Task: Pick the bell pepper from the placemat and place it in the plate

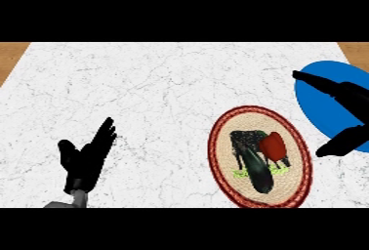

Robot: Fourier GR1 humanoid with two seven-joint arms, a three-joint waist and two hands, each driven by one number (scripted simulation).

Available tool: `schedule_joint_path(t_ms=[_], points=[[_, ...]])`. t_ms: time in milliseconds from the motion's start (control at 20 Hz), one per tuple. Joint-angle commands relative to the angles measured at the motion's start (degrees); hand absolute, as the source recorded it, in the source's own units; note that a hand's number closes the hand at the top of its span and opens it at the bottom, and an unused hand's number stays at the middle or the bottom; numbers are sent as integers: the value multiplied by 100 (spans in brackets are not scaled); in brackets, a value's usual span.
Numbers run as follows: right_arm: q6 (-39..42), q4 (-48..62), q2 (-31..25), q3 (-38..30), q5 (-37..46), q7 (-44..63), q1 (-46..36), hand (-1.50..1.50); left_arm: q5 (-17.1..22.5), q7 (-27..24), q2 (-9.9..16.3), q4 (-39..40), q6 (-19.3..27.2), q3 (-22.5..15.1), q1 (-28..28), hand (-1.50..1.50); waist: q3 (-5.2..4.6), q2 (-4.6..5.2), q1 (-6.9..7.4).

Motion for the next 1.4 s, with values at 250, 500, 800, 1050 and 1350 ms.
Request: schedule_joint_path(t_ms=[250,500,800,1050,1350], points=[[460,-323,353,56,558,705,204,-150,-192,251,-127,331,-12,73,-141,0,-29,50,25],[261,-868,842,215,921,1001,886,-150,-172,543,-42,-183,-59,148,125,0,-27,36,10],[136,-787,1238,192,1748,877,1107,-150,-396,495,-248,1,-47,213,-57,0,-27,44,10],[205,-667,1384,-3,2194,1234,745,-150,-377,305,-397,246,-213,261,-70,0,-29,47,20],[195,-171,1903,167,2750,1163,669,-150,-304,730,-132,-338,-386,451,184,0,-27,43,43]])
